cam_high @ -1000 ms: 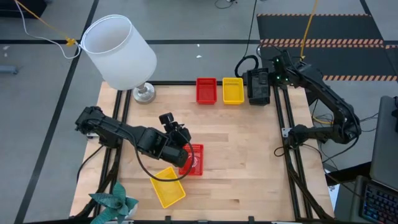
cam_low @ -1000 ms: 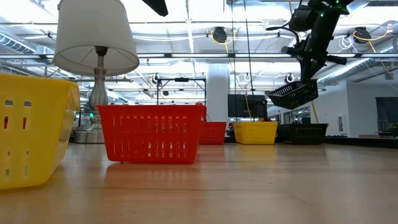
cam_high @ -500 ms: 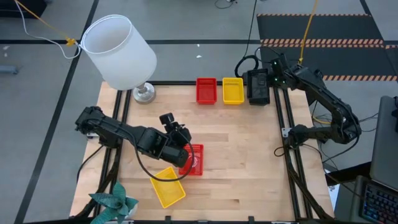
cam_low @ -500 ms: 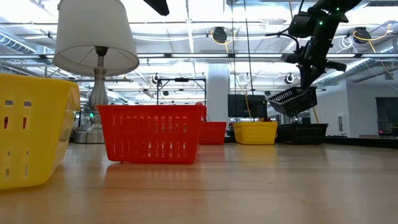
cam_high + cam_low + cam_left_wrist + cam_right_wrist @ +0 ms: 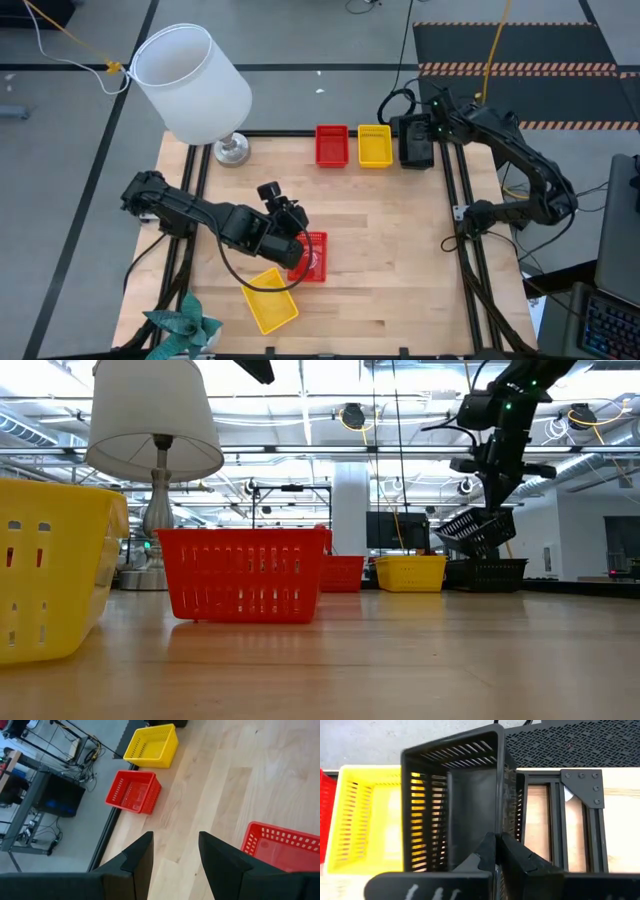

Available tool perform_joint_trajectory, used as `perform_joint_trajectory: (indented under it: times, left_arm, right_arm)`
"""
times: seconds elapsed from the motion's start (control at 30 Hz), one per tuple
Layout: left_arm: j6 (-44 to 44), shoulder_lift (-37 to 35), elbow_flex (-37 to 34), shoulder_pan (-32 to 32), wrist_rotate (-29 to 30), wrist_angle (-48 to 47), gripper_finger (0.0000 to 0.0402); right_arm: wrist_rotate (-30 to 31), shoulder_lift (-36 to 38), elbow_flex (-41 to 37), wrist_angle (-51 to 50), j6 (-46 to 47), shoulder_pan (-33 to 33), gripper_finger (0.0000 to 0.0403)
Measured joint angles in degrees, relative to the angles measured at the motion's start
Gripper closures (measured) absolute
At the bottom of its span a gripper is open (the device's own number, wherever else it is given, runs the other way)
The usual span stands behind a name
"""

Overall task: Stack baskets by color
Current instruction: Stack the bottom black bin on top of the black bin

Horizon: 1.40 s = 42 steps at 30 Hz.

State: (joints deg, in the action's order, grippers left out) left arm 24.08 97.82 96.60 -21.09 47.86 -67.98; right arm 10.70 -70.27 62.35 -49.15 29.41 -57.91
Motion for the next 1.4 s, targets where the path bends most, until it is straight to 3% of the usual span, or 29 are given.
perform_joint_trajectory:
  times: [0.7, 1.4]
  left_arm:
    - [-1.54, 0.00, 0.00, 0.01, -0.02, 1.61, 0.0243]
    - [-1.46, 0.02, 0.00, 0.01, -0.02, 1.59, 0.0243]
  right_arm:
    - [1.49, -4.65, 0.00, 0.93, -2.07, 0.00, 0.0375]
    - [2.11, -4.82, 0.00, 1.00, -3.74, 0.00, 0.0374]
